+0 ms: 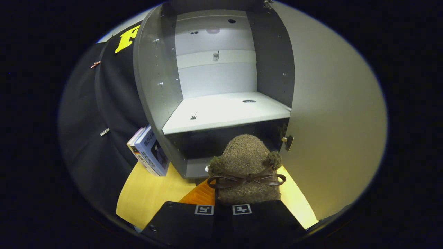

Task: Open the shoe cabinet door, grab the shoes and put them into the shoe cabinet, then close the shoe cabinet door.

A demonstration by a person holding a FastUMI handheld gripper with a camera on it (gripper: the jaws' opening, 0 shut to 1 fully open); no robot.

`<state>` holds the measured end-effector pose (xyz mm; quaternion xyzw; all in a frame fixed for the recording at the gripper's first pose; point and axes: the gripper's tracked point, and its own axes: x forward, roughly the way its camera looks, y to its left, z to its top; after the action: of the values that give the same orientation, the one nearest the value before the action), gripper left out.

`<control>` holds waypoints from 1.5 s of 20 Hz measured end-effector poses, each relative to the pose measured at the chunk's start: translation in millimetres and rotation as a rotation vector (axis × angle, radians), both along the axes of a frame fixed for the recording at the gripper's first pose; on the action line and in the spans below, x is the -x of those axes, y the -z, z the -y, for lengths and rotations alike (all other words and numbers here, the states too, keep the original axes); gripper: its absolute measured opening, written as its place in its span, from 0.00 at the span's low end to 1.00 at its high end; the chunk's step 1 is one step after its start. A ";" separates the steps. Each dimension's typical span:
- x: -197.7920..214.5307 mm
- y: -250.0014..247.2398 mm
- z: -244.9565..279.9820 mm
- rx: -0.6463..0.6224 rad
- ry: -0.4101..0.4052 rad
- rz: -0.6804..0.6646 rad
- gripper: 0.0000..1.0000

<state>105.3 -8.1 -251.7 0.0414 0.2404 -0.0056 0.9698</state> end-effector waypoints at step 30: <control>-326.8 -49.9 19.8 0.021 -0.075 -0.092 0.05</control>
<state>432.1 -27.9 -201.8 0.0220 0.2859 0.0262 0.9576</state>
